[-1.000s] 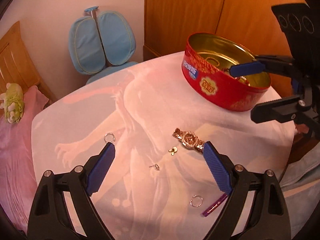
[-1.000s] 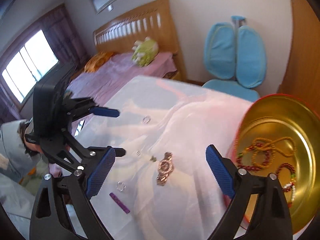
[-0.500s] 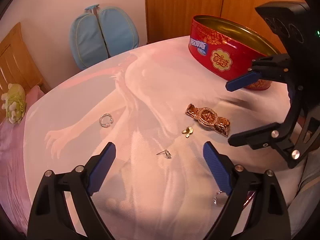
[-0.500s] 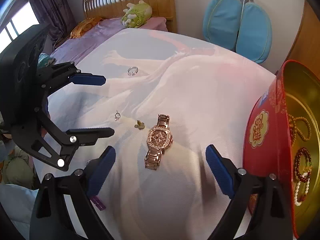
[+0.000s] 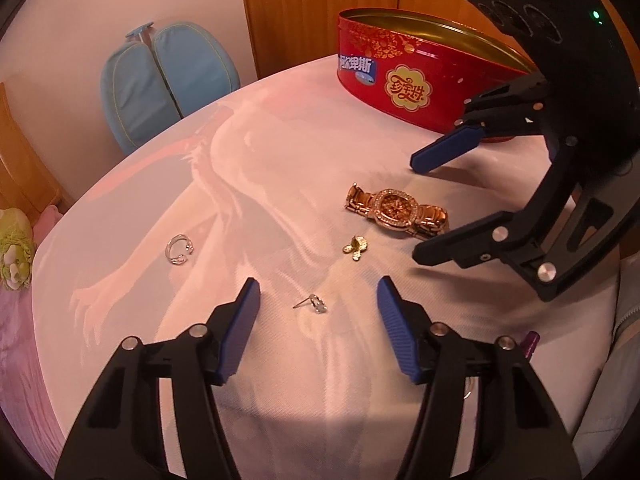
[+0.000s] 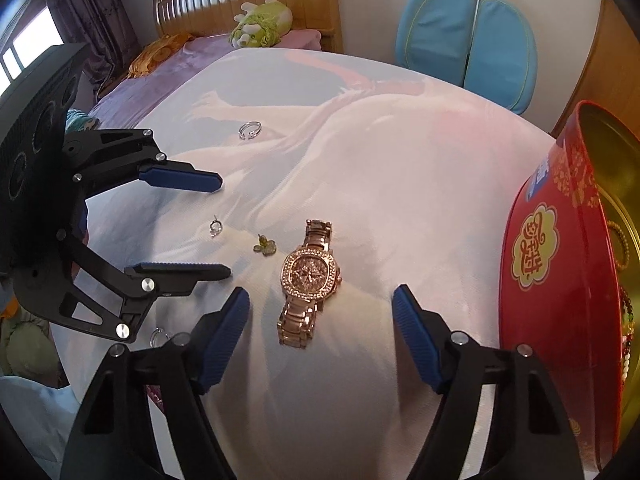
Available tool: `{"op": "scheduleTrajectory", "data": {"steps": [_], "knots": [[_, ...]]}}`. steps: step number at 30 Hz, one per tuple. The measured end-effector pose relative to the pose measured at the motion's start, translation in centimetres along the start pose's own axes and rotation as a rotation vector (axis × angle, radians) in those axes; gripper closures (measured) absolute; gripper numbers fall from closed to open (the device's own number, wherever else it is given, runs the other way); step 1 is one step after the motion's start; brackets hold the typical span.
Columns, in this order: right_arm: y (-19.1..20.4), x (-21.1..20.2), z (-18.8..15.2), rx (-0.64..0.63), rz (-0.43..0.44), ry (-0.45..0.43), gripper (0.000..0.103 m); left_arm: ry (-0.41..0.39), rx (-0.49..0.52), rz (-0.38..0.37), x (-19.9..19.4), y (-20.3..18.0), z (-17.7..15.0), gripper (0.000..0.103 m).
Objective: Organize jewelry
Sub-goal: 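Grasp the rose-gold watch with the right tool while the left grasps a small silver earring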
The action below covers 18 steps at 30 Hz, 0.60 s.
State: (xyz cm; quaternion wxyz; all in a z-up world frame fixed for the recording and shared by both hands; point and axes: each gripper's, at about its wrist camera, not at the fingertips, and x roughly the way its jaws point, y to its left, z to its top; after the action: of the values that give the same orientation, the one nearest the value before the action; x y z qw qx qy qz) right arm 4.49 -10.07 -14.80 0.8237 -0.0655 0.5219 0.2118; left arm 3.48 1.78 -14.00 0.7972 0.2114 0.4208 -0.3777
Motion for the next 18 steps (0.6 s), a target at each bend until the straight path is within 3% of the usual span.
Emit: {"op": "scheduleTrajectory", "data": {"steps": [2, 4, 8, 18], "knots": [[0.5, -0.1, -0.1, -0.035, -0.032, -0.009, 0.065, -0.003, 0.011, -0.034, -0.1, -0.3, 0.0, 0.071], [0.9, 0.0, -0.2, -0.057, -0.041, -0.010, 0.075, -0.009, 0.022, -0.044, -0.2, -0.5, -0.1, 0.079], [0.7, 0.1, -0.2, -0.045, -0.039, -0.009, 0.075, -0.020, -0.033, -0.040, -0.2, 0.2, -0.2, 0.092], [0.7, -1.0, 0.0, -0.023, -0.024, -0.028, 0.077, -0.037, -0.094, -0.018, -1.0, 1.0, -0.7, 0.095]]}}
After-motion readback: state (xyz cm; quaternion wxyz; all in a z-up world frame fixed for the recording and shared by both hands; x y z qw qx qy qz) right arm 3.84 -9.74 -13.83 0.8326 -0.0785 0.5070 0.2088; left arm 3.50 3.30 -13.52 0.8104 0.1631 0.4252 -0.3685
